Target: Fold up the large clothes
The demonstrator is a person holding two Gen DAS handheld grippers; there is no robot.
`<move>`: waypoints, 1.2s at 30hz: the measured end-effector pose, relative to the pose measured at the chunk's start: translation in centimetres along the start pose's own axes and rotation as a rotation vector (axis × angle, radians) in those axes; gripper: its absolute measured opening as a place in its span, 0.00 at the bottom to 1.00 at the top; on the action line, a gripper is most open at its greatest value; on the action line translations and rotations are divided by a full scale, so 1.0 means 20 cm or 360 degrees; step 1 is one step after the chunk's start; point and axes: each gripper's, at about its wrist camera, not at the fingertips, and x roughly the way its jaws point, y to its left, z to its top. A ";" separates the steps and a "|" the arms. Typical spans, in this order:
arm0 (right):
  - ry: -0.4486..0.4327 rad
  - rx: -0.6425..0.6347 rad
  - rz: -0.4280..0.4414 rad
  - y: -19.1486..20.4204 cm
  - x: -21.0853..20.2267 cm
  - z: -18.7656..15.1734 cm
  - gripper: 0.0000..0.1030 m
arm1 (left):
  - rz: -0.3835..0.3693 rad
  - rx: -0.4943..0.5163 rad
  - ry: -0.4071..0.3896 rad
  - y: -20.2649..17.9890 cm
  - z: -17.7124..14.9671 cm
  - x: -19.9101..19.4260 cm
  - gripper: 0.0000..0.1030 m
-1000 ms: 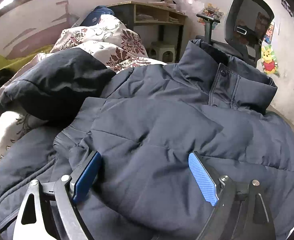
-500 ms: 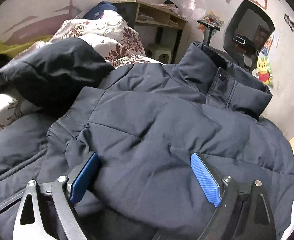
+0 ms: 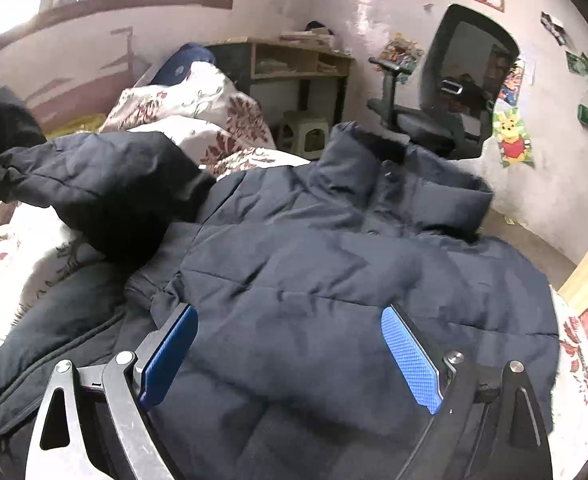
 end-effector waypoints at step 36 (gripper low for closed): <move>-0.0036 0.0626 -0.0271 -0.93 -0.54 -0.23 0.91 | -0.0965 0.1057 0.0576 -1.49 -0.94 0.23 0.04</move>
